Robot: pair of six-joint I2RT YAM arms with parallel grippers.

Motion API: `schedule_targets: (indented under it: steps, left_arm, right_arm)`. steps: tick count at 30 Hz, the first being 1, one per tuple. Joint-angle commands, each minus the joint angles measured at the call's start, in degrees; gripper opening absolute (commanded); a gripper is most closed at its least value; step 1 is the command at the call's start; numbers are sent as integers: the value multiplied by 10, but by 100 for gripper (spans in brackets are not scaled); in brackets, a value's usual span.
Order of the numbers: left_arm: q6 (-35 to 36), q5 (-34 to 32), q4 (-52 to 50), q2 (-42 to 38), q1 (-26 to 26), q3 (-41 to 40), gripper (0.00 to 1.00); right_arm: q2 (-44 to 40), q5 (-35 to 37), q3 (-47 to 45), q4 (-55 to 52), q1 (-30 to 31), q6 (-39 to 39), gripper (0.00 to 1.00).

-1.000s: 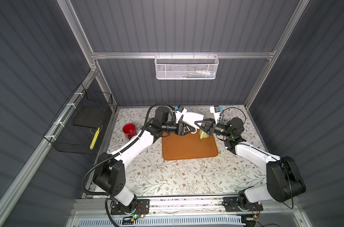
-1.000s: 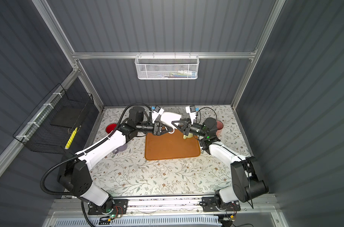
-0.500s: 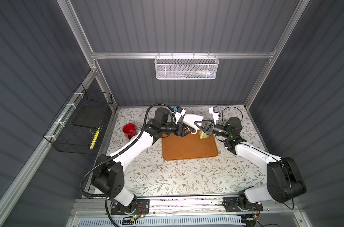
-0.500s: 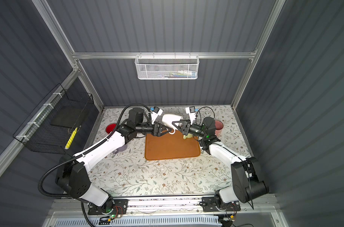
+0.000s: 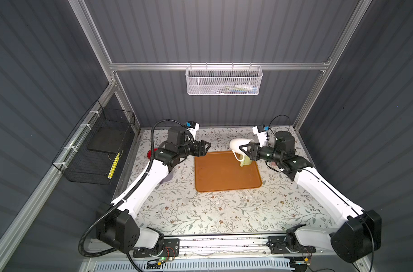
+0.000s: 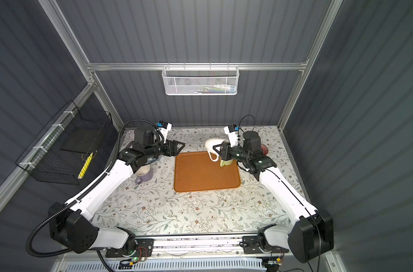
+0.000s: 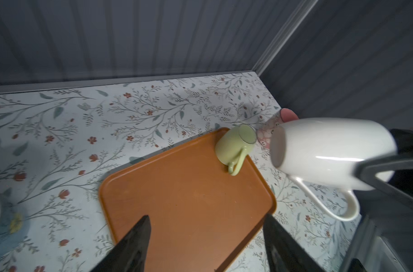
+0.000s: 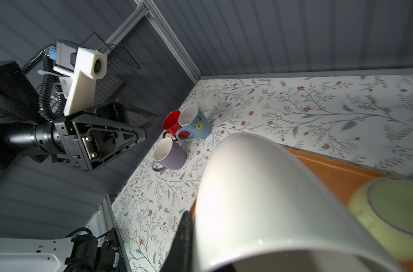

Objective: Turn the mug right side up
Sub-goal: Place the mug at the top-right of the table.

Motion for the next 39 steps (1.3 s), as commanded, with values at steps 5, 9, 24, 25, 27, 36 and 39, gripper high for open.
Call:
schedule_targets:
  steps: [5, 9, 24, 25, 27, 36, 39]
  left_arm:
    - [36, -82, -20, 29, -6, 10, 76]
    - [57, -108, -21, 41, -24, 14, 76]
    - [71, -43, 35, 55, -40, -43, 76]
    - [70, -37, 36, 56, -40, -46, 76]
    - [72, -31, 33, 57, -40, -48, 76]
    - [79, 1, 24, 62, -54, -61, 76]
    - [81, -5, 19, 61, -61, -63, 76]
  right_arm:
    - [-25, 204, 111, -313, -2, -61, 0]
    - [-9, 259, 182, -425, -24, -57, 0]
    - [64, 401, 282, -541, -162, -109, 0]
    - [72, 410, 277, -536, -174, -114, 0]
    - [81, 404, 264, -519, -190, -125, 0]
    - [148, 362, 227, -460, -249, -175, 0]
    - [179, 374, 213, -439, -271, -186, 0]
